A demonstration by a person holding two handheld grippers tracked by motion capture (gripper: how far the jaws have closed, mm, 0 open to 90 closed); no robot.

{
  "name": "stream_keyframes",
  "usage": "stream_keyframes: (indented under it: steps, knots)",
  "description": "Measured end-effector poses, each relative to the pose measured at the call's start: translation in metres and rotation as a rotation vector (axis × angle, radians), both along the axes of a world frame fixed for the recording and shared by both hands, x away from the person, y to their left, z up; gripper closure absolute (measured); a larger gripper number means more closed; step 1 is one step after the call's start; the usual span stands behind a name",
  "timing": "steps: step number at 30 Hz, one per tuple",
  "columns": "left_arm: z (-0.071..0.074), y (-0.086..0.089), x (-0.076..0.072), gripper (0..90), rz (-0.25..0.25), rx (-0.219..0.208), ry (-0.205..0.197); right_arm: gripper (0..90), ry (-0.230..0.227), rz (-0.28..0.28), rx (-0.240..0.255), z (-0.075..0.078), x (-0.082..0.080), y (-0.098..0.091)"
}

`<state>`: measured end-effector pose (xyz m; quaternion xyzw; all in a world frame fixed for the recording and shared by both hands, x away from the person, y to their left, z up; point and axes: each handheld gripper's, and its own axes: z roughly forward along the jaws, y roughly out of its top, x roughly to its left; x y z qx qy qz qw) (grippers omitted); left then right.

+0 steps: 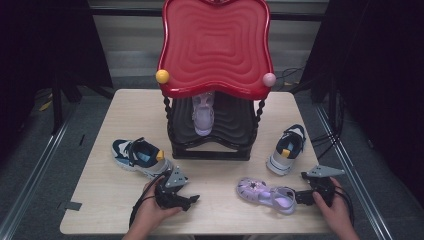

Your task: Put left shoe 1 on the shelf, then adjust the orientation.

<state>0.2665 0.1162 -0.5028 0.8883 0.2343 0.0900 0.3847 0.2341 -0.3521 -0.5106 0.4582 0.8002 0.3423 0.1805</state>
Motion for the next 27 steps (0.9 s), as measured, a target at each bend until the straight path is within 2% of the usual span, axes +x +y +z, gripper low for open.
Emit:
stream_keyframes:
  steps: [13,27]
  knots:
    - [-0.0047,0.0032,0.0007,17.0,-0.018,-0.006,0.007,10.2,0.0,0.004,0.0,0.0,0.0002,-0.0002]
    - [-0.0048,0.0028,0.0009,15.4,-0.026,-0.003,0.008,12.1,0.004,0.012,-0.001,0.001,0.0003,-0.001]
